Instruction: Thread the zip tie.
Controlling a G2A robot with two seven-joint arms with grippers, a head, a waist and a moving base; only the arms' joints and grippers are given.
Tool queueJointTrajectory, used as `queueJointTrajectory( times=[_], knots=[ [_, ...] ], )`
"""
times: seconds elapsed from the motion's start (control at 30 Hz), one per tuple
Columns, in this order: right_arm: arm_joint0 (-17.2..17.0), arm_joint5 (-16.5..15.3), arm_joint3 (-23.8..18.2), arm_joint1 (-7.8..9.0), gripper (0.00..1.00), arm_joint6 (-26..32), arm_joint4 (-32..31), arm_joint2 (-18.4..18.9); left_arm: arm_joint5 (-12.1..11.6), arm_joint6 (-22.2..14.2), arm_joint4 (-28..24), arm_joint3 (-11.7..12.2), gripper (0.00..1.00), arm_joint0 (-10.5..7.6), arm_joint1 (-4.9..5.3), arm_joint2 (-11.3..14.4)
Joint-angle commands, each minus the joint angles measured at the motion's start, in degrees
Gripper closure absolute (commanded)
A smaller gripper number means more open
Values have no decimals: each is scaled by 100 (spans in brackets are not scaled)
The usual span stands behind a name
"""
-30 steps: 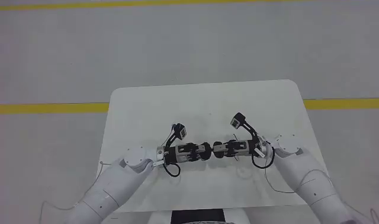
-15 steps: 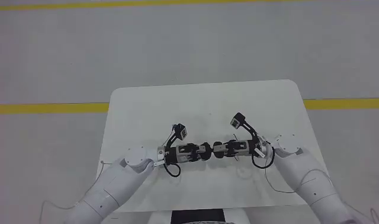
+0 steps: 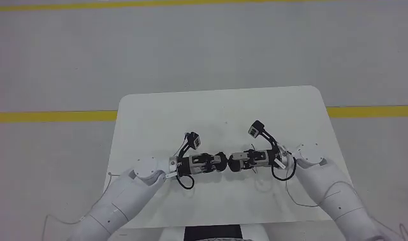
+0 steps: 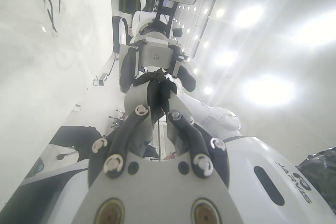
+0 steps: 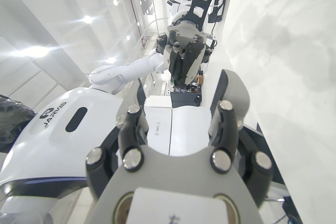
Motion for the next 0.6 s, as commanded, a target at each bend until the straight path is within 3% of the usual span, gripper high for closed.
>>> queueJointTrajectory(
  times=[0.0,0.1,0.2,0.3,0.57],
  knots=[
    [-20,11,26,21,0,-53,-6,83,-163,34,107,-38,100,9,12,-37],
    [-59,19,46,58,0,-130,-11,229,-458,126,444,-122,100,14,40,-118],
    [-114,29,37,103,0,-233,3,416,-458,332,1138,-484,100,72,71,-311],
    [-156,81,22,138,0,-326,9,568,-458,491,1794,-839,100,254,92,-489],
    [-156,81,22,138,0,-326,9,568,-458,496,1818,-859,100,275,92,-499]
  ],
)
